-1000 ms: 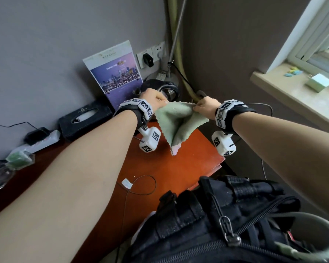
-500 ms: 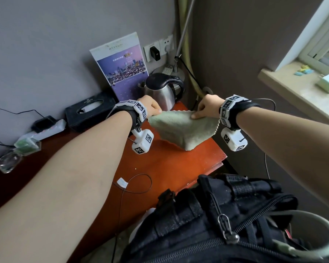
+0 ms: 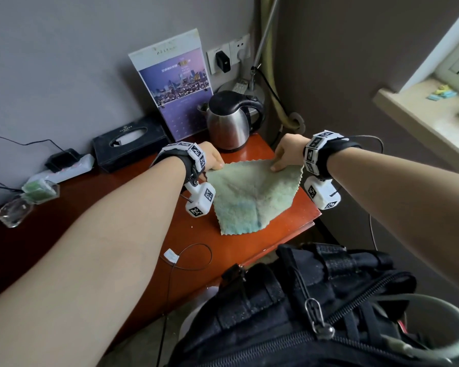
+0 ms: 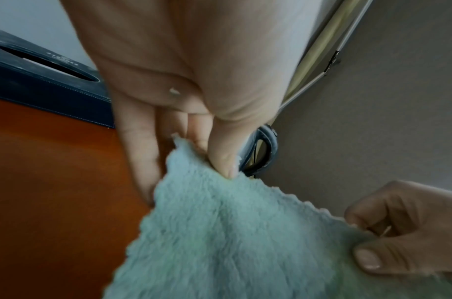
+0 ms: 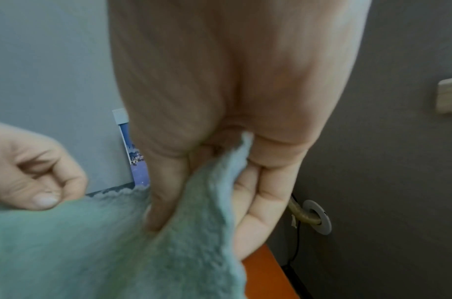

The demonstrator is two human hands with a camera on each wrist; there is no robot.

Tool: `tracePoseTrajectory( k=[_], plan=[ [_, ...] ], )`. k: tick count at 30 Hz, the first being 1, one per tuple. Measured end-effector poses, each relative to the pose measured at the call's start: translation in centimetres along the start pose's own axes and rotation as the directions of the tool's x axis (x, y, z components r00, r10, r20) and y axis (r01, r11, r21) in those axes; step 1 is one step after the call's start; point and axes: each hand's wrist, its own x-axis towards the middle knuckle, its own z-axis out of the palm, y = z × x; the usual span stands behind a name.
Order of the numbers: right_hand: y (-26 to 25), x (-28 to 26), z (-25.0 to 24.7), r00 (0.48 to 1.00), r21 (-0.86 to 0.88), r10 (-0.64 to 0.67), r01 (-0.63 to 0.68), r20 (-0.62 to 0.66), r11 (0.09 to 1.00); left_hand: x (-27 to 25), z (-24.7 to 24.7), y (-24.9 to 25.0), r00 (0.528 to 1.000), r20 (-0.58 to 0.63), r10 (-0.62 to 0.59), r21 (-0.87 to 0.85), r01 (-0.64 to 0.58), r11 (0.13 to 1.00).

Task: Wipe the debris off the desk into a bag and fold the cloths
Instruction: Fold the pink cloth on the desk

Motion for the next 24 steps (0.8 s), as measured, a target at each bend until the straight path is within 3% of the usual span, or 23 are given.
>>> tracePoseTrajectory(
  k=[5, 14, 19, 24],
  plan=[
    [0.2, 1.3, 0.9, 0.997, -0.01, 0.009, -0.01, -0.077, 1.0, 1.6, 0.7, -1.4, 0.982, -0.186, -0.034, 0.054, 0.045, 0.998],
    [0.2, 4.4, 1.0, 0.98, -0.062, -0.054, 0.042, -0.191, 0.997, 3.8, 0.0, -2.4, 0.957, -0.287, -0.049, 0.105, 0.082, 0.991],
    [0.0, 5.5, 1.7, 0.978, -0.116, -0.062, 0.04, -0.197, 0.992, 4.1, 0.2, -2.4, 0.955, -0.294, -0.031, 0.138, 0.074, 0.988],
    [1.1, 5.5, 3.5, 0.992, -0.152, -0.075, 0.059, -0.1, 0.987, 3.7, 2.5, -3.1, 0.981, -0.195, -0.019, 0.225, 0.064, 0.972]
  ],
)
